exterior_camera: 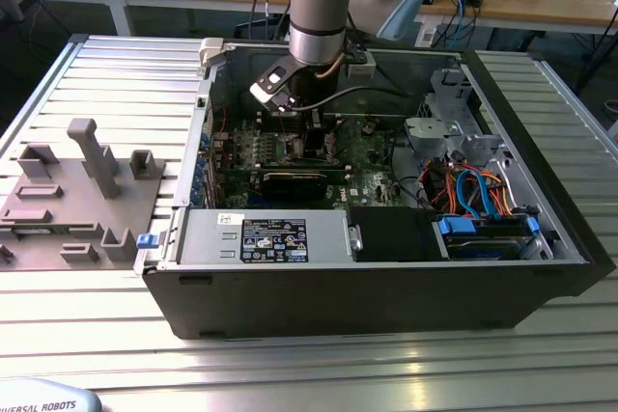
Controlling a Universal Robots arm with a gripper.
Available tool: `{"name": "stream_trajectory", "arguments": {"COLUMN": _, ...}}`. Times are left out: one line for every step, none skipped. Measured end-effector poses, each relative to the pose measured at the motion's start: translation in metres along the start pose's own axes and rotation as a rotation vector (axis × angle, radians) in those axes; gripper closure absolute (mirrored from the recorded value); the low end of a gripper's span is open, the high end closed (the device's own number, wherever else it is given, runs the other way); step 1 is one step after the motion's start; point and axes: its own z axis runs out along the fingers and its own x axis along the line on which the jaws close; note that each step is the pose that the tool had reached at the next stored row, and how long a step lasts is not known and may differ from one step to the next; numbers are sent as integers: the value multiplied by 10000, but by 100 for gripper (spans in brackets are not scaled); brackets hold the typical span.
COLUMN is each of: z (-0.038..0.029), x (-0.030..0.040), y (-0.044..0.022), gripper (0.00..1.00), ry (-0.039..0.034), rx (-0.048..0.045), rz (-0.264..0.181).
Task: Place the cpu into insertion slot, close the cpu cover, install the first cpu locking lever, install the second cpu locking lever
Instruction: 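Place the cpu into insertion slot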
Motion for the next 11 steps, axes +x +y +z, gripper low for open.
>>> {"name": "stream_trajectory", "arguments": {"z": 0, "x": 0, "y": 0, "gripper": 45, "ry": 0, "rx": 0, "rz": 0}}
{"name": "stream_trajectory", "arguments": {"z": 0, "x": 0, "y": 0, "gripper": 44, "ry": -1, "rx": 0, "rz": 0}}
{"name": "stream_trajectory", "arguments": {"z": 3, "x": 1, "y": 1, "gripper": 44, "ry": 8, "rx": -6, "rz": 0}}
{"name": "stream_trajectory", "arguments": {"z": 3, "x": 1, "y": 1, "gripper": 37, "ry": 6, "rx": -4, "rz": 0}}
{"name": "stream_trajectory", "arguments": {"z": 2, "x": 1, "y": 0, "gripper": 37, "ry": 3, "rx": -2, "rz": 1}}
{"name": "stream_trajectory", "arguments": {"z": 1, "x": 0, "y": 0, "gripper": 37, "ry": 0, "rx": 0, "rz": 1}}
{"name": "stream_trajectory", "arguments": {"z": 1, "x": 0, "y": 0, "gripper": 37, "ry": 0, "rx": 0, "rz": 0}}
{"name": "stream_trajectory", "arguments": {"z": 1, "x": 0, "y": 0, "gripper": 37, "ry": 0, "rx": 0, "rz": 0}}
{"name": "stream_trajectory", "arguments": {"z": 2, "x": 0, "y": 0, "gripper": 37, "ry": 0, "rx": 0, "rz": 7}}
{"name": "stream_trajectory", "arguments": {"z": 2, "x": 0, "y": -3, "gripper": 37, "ry": 0, "rx": 1, "rz": 31}}
{"name": "stream_trajectory", "arguments": {"z": 2, "x": 1, "y": -7, "gripper": 37, "ry": 2, "rx": 3, "rz": 64}}
